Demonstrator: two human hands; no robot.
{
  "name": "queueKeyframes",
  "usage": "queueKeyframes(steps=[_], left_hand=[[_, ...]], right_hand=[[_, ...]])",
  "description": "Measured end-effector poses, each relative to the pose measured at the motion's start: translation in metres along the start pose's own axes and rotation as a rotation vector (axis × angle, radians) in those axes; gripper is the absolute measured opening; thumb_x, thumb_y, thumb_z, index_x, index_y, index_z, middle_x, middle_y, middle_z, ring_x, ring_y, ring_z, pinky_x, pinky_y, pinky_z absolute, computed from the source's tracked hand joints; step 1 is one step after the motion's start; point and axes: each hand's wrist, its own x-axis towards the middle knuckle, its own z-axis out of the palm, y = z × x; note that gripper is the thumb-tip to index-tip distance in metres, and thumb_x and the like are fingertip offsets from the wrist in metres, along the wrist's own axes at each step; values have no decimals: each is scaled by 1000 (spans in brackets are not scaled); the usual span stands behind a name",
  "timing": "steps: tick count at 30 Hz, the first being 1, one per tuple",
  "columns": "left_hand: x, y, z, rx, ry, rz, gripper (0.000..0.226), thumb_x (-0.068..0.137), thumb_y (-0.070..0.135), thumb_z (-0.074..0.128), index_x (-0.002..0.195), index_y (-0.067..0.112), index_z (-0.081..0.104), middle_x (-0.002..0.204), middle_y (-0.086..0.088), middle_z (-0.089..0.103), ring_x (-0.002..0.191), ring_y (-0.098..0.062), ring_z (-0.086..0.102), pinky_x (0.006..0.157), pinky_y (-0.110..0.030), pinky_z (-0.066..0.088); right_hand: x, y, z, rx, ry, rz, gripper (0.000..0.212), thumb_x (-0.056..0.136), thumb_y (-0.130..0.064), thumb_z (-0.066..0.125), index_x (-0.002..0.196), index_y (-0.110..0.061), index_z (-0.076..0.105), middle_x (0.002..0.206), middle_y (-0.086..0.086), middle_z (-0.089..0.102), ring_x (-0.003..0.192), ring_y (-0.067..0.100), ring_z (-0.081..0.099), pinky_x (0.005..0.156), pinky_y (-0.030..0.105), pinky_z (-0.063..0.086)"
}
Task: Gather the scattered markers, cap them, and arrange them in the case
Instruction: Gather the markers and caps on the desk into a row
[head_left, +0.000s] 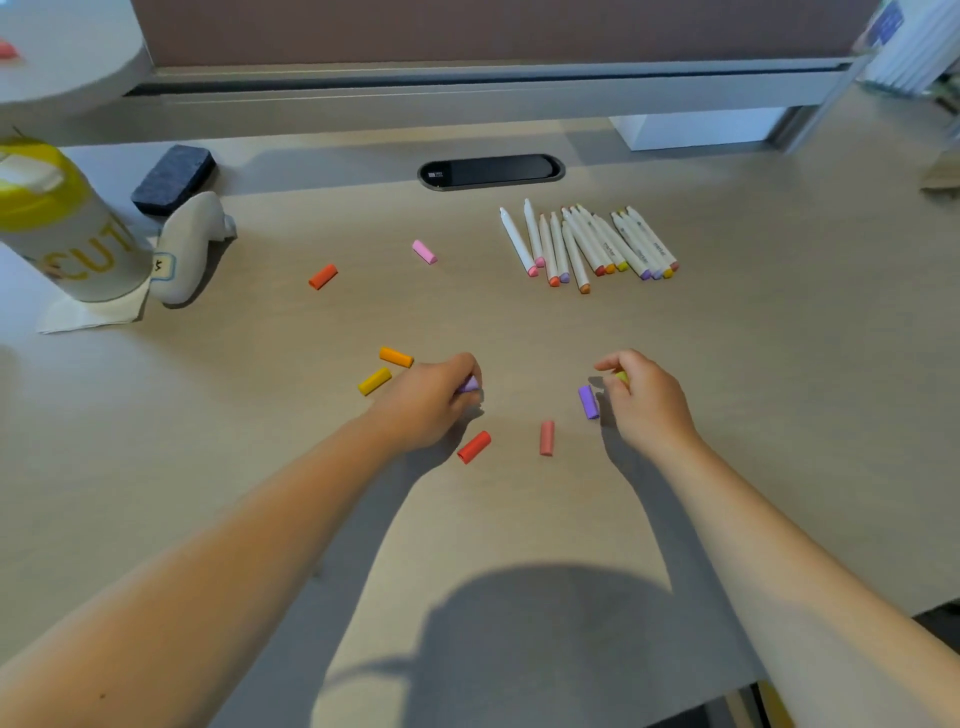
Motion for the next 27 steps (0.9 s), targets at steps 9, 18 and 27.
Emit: queueKeyframes(steps=[9, 18, 27], left_hand=[[-20, 6, 25, 261, -2, -244, 56, 66, 62, 67, 90, 19, 39, 84, 4, 50, 79, -19, 48, 57, -28, 34], [-16, 8, 22, 267, -30, -148, 26, 86, 38, 59, 88, 13, 52, 85, -3, 56, 85, -23, 50, 65, -28, 33], [-42, 6, 31, 19, 54, -126, 18, 91, 17, 47, 104, 11, 57, 99, -10, 64, 94, -27, 57, 73, -29, 43]], right_hand=[[-17, 8, 18, -38, 15, 95, 36, 79, -41, 66, 98, -13, 54, 88, -2, 51, 79, 19, 46, 66, 28, 35], [-2, 4, 24, -127, -65, -16, 30, 86, -32, 58, 66, -15, 43, 69, -3, 46, 75, 19, 47, 61, 27, 33], [-29, 10, 32, 93, -38, -78, 8, 87, -16, 49, 89, -9, 52, 88, 7, 56, 86, 28, 52, 73, 34, 42]])
